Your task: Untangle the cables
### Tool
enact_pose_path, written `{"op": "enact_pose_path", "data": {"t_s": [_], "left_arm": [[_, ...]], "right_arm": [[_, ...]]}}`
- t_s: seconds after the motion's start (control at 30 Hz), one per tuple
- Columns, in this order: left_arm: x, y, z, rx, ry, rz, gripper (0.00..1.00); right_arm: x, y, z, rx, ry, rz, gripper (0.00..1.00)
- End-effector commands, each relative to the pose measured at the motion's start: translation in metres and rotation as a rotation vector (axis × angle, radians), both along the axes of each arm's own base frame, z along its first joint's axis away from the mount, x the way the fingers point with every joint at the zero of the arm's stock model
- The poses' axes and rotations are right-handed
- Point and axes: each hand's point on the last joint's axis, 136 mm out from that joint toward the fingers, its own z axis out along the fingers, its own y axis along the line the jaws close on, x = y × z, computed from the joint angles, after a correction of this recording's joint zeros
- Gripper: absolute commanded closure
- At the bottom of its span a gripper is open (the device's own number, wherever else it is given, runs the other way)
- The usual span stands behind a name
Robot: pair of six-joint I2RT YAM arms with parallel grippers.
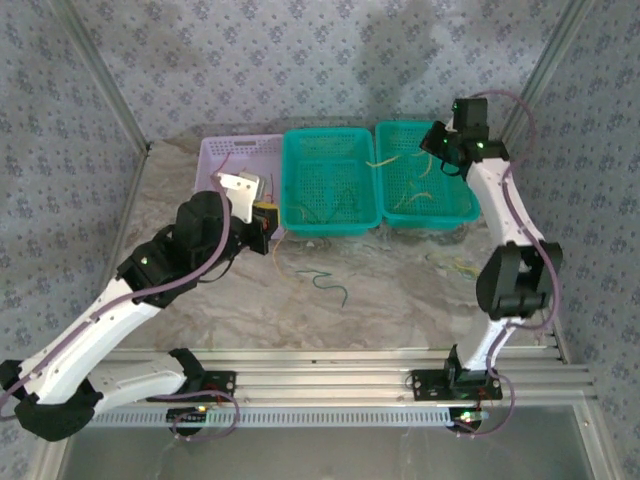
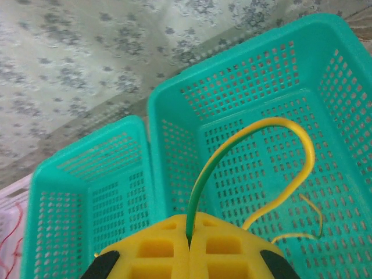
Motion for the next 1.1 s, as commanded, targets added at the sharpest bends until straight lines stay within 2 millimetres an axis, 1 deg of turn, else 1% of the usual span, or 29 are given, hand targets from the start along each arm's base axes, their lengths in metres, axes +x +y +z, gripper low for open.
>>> {"op": "enact_pose_path", "data": {"t_s": [0.0,0.07,0.17,0.27,0.4,0.47,0.6,0.7,0.73,0.8,0.83,0.87,0.9,0.97,1.0,1.07], "left_arm": [[-0.002,-0.012,0.006,-0.048,-0.001,-0.033,1.0],[-0.003,-0.014,0.004,-0.048,0.001,-0.035,1.0],[-0.002,-0.015,0.001,-0.046,0.005,-0.035,1.0],[-0.002,-0.016,-0.001,-0.044,0.008,-0.036,1.0],[-0.002,-0.018,-0.004,-0.039,0.016,-0.039,1.0],[-0.002,-0.019,-0.006,-0.038,0.02,-0.041,1.0],[-0.002,-0.021,-0.009,-0.034,0.025,-0.043,1.0],[-0.002,-0.022,-0.01,-0.036,0.027,-0.044,1.0],[-0.002,-0.023,-0.01,-0.036,0.028,-0.044,1.0],[-0.002,-0.023,-0.01,-0.037,0.027,-0.045,1.0],[-0.002,-0.023,-0.01,-0.036,0.027,-0.046,1.0],[-0.002,-0.024,-0.01,-0.035,0.028,-0.046,1.0],[-0.002,-0.024,-0.01,-0.036,0.027,-0.047,1.0],[-0.001,-0.025,-0.009,-0.035,0.027,-0.048,1.0],[-0.002,-0.026,-0.01,-0.035,0.028,-0.051,1.0],[-0.002,-0.026,-0.01,-0.034,0.029,-0.052,1.0]], "right_arm": [[0.02,-0.006,-0.012,0.004,0.042,-0.011,1.0],[0.032,-0.01,-0.029,0.006,0.075,-0.026,1.0],[0.04,-0.014,-0.059,-0.019,0.146,-0.044,1.0],[0.046,-0.016,-0.08,-0.029,0.175,-0.056,1.0],[0.047,-0.018,-0.1,-0.036,0.236,-0.047,1.0],[0.048,-0.019,-0.1,-0.038,0.239,-0.046,1.0],[0.047,-0.022,-0.09,-0.044,0.225,-0.052,0.92],[0.044,-0.032,-0.083,-0.06,0.22,-0.078,0.83],[0.041,-0.036,-0.082,-0.068,0.226,-0.089,0.83],[0.039,-0.046,-0.082,-0.082,0.227,-0.12,0.86],[0.038,-0.049,-0.083,-0.074,0.227,-0.128,0.89],[0.038,-0.05,-0.085,-0.055,0.231,-0.127,0.94],[0.037,-0.051,-0.087,-0.036,0.239,-0.132,0.96],[0.036,-0.053,-0.091,-0.017,0.246,-0.135,0.96],[0.034,-0.056,-0.091,-0.025,0.251,-0.148,0.95],[0.031,-0.06,-0.086,-0.032,0.237,-0.167,0.84]]}}
